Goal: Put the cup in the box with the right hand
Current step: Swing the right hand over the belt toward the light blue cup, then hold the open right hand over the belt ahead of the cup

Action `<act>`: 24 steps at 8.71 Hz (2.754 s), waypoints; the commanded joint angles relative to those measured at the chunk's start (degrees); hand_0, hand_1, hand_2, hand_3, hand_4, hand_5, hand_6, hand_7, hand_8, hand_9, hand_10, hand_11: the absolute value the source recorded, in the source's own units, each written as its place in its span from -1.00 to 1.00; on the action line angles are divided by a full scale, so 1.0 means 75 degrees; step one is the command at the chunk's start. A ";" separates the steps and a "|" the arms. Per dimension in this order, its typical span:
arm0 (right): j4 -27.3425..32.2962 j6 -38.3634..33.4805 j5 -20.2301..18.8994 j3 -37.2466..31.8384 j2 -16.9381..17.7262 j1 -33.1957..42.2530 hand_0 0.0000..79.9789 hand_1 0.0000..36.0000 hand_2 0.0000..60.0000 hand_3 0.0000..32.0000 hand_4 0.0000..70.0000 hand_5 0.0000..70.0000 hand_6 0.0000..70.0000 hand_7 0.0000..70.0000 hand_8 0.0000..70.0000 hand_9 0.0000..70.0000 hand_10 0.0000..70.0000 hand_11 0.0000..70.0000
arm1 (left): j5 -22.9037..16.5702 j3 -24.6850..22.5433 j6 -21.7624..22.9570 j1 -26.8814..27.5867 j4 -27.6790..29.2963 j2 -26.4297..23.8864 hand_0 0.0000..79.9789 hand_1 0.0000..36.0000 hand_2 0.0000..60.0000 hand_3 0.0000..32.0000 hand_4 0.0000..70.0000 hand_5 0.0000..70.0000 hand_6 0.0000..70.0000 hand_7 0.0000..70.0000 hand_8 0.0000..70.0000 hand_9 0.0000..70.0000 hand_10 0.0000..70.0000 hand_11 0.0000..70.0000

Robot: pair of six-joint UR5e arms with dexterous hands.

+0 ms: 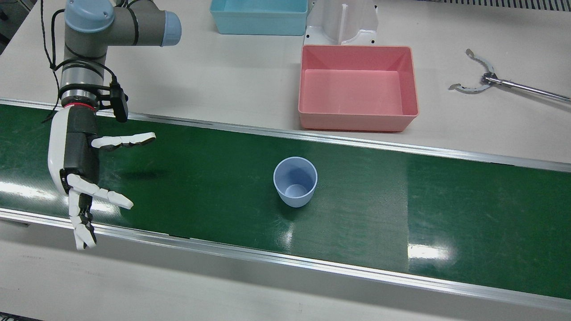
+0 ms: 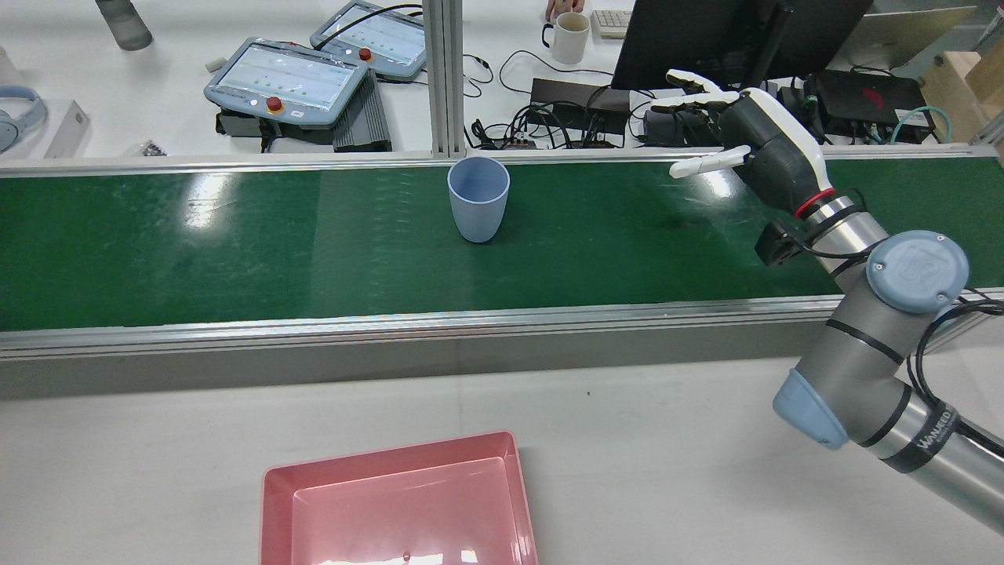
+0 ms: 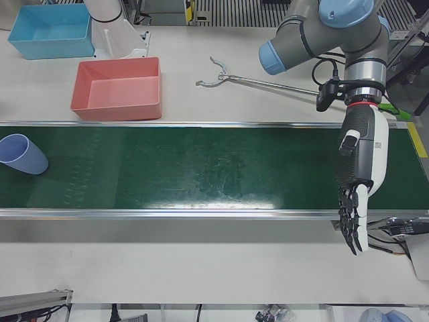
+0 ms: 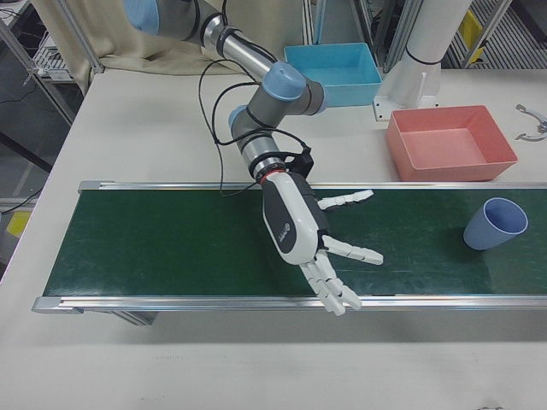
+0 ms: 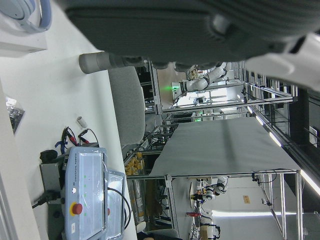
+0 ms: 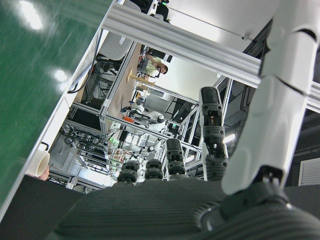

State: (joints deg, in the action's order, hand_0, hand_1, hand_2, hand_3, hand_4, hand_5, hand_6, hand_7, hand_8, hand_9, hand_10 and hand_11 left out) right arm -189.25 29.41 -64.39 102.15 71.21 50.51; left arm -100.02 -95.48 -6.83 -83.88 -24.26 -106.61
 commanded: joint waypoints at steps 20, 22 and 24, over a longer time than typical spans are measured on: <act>-0.1368 -0.1355 -0.0063 0.1215 0.1638 0.0168 0.31 -0.49 -1.00 -1.00 -0.31 -0.86 -0.86 -0.57 -0.92 -0.85 -0.91 -0.83 | 0.0000 0.0003 0.0008 -0.0007 0.0000 0.0000 -1.00 -1.00 -1.00 -1.00 -1.00 -1.00 -1.00 -1.00 -1.00 -1.00 -1.00 -1.00; -0.1368 -0.1355 -0.0063 0.1227 0.1638 0.0168 0.31 -0.50 -1.00 -1.00 -0.32 -0.86 -0.86 -0.59 -0.93 -0.86 -0.91 -0.83 | 0.0000 0.0003 -0.0004 0.0004 0.0000 0.0000 -1.00 -1.00 -1.00 -1.00 -1.00 -1.00 -1.00 -1.00 -1.00 -1.00 -1.00 -1.00; -0.1368 -0.1355 -0.0063 0.1216 0.1638 0.0156 0.31 -0.49 -1.00 -1.00 -0.31 -0.86 -0.87 -0.60 -0.93 -0.86 -0.91 -0.83 | 0.0000 0.0003 -0.0004 0.0004 0.0000 0.0000 -1.00 -1.00 -1.00 -1.00 -1.00 -1.00 -1.00 -1.00 -1.00 -1.00 -1.00 -1.00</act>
State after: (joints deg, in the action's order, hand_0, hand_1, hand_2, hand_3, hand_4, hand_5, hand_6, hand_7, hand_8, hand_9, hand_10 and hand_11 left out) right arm -199.51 19.25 -64.86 111.31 83.49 51.74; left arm -100.02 -95.45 -6.80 -83.91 -24.26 -106.61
